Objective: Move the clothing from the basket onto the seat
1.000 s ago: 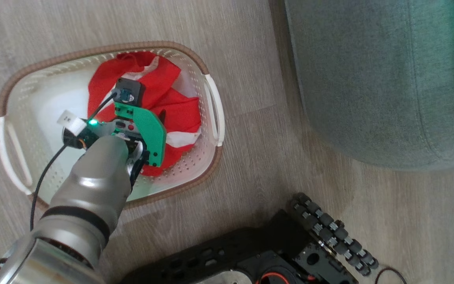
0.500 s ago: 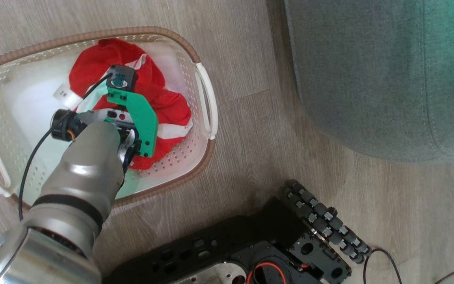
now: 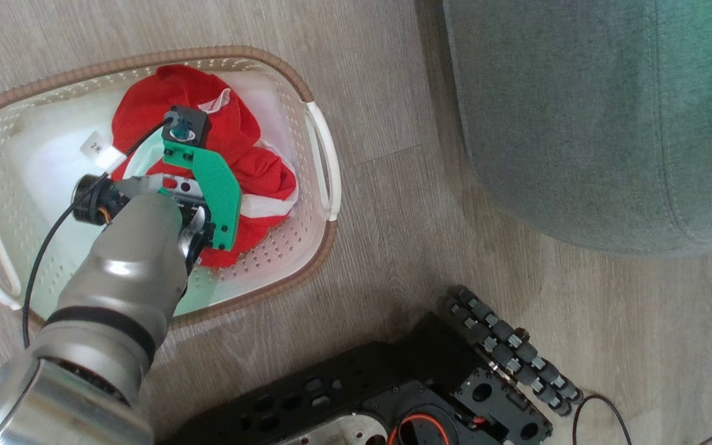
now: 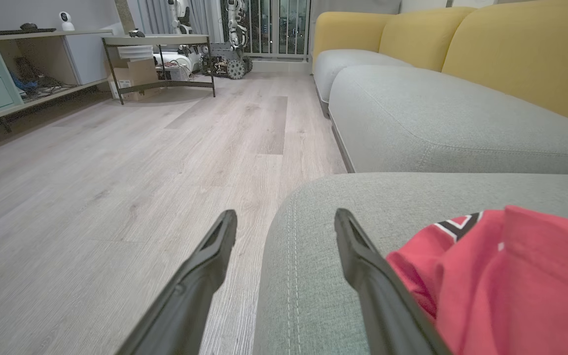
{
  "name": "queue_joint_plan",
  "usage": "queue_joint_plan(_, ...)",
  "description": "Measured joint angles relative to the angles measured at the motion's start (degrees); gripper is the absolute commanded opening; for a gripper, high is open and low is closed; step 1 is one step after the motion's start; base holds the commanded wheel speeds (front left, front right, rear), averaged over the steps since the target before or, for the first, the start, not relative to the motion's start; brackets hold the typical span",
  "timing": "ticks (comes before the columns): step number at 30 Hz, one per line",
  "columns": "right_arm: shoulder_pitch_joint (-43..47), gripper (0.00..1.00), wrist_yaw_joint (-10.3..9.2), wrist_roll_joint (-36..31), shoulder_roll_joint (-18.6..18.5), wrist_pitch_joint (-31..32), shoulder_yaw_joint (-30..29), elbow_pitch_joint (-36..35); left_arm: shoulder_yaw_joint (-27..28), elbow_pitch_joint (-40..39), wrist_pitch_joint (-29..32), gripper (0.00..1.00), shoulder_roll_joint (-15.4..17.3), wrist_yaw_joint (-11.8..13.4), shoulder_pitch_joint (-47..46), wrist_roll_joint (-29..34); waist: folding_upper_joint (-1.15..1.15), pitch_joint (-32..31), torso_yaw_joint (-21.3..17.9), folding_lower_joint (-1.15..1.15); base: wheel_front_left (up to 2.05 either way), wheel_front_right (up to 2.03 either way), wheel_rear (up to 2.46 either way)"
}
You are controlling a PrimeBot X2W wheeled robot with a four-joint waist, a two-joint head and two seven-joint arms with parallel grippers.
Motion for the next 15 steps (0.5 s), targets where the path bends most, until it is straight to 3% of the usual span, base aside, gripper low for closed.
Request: queue_joint_plan(15, 0.3, 1.0, 0.0, -0.6, 0.0, 0.0, 0.0, 1.1, 0.4, 0.1, -3.7, 0.0, -1.0, -2.6, 4.1, -3.2, 0.0, -7.9, 0.9, 0.0, 0.0, 0.0, 0.0)
